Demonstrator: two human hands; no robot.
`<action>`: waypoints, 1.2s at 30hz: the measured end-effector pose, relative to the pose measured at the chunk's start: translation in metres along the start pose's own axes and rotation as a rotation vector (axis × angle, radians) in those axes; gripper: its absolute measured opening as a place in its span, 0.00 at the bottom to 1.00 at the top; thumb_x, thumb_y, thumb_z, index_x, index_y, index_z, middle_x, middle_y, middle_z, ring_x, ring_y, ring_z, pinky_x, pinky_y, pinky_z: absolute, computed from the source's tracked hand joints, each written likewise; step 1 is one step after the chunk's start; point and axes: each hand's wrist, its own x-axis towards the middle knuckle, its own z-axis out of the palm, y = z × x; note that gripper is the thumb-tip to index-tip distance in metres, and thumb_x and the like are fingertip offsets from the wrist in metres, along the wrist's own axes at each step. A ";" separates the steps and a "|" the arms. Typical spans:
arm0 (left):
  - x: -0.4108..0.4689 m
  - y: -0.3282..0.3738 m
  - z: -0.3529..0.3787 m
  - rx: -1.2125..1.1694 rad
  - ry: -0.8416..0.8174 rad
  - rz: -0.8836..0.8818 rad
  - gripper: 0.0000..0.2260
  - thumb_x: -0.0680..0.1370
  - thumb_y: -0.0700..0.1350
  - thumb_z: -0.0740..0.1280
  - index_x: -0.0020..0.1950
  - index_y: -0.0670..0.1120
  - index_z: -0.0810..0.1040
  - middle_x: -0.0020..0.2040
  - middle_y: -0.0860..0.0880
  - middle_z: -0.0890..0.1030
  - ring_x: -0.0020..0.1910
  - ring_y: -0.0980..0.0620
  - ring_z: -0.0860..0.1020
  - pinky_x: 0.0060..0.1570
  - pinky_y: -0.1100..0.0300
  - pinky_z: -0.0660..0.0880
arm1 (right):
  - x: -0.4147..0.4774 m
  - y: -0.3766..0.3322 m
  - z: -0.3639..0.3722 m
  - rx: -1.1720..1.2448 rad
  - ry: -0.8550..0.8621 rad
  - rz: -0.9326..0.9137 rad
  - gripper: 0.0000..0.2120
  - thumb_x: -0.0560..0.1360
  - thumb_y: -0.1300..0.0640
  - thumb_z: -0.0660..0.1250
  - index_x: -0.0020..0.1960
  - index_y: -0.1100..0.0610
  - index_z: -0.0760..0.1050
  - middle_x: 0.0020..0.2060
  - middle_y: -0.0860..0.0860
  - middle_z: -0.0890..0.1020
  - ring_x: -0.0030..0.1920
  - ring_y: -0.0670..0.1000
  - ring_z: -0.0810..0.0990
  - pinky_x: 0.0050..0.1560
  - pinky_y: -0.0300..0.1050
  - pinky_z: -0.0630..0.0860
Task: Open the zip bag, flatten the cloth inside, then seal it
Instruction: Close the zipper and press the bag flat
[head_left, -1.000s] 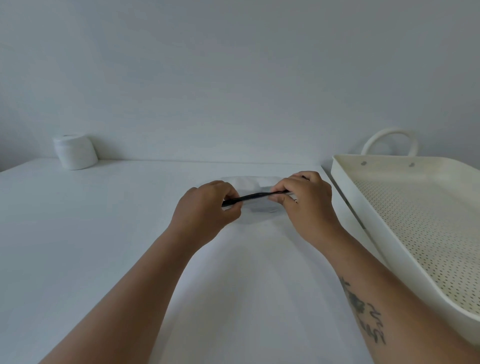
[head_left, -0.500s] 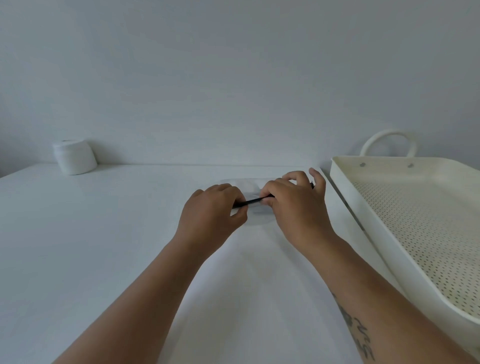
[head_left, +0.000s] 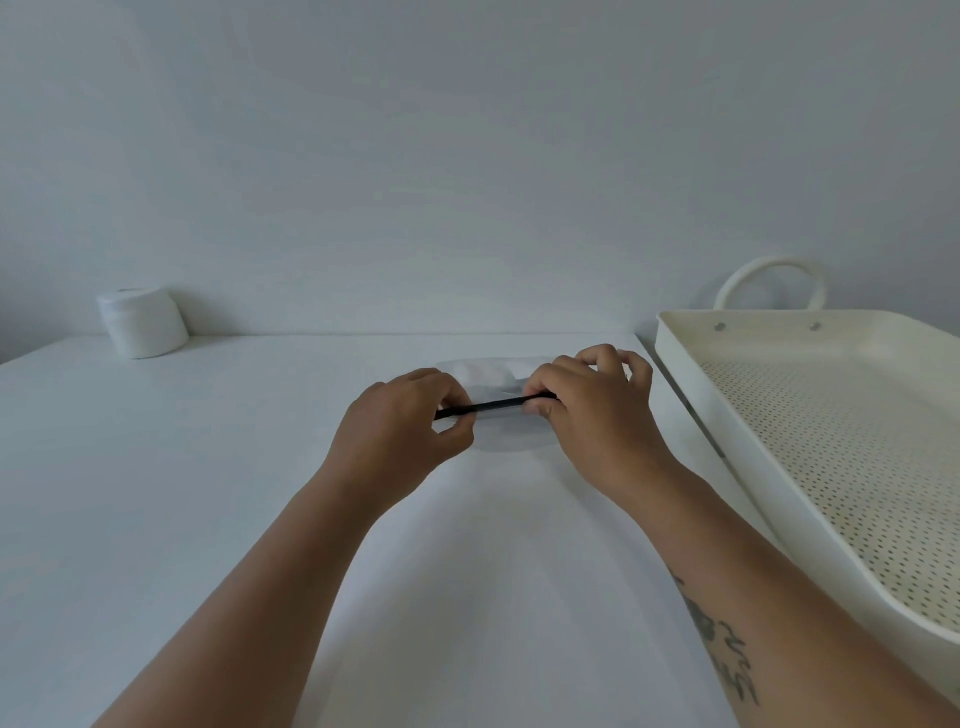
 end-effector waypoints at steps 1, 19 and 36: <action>0.001 0.000 0.000 -0.001 0.004 0.005 0.03 0.74 0.49 0.69 0.45 0.52 0.79 0.43 0.57 0.80 0.43 0.55 0.78 0.42 0.60 0.72 | 0.000 0.001 0.000 -0.015 0.004 0.013 0.06 0.77 0.54 0.66 0.43 0.46 0.76 0.40 0.40 0.78 0.55 0.50 0.69 0.63 0.48 0.49; 0.001 -0.002 -0.013 -0.259 0.029 -0.006 0.02 0.73 0.46 0.72 0.42 0.52 0.80 0.39 0.60 0.81 0.43 0.68 0.76 0.40 0.76 0.69 | 0.001 0.005 -0.003 0.236 0.056 0.124 0.05 0.73 0.48 0.71 0.39 0.42 0.77 0.36 0.33 0.77 0.51 0.42 0.66 0.58 0.42 0.51; -0.002 -0.010 -0.002 -0.367 0.040 -0.100 0.13 0.76 0.46 0.70 0.41 0.65 0.74 0.41 0.79 0.75 0.45 0.79 0.72 0.41 0.82 0.65 | 0.000 -0.013 -0.017 0.348 0.030 0.075 0.06 0.75 0.52 0.70 0.52 0.49 0.80 0.44 0.44 0.82 0.50 0.50 0.77 0.63 0.53 0.66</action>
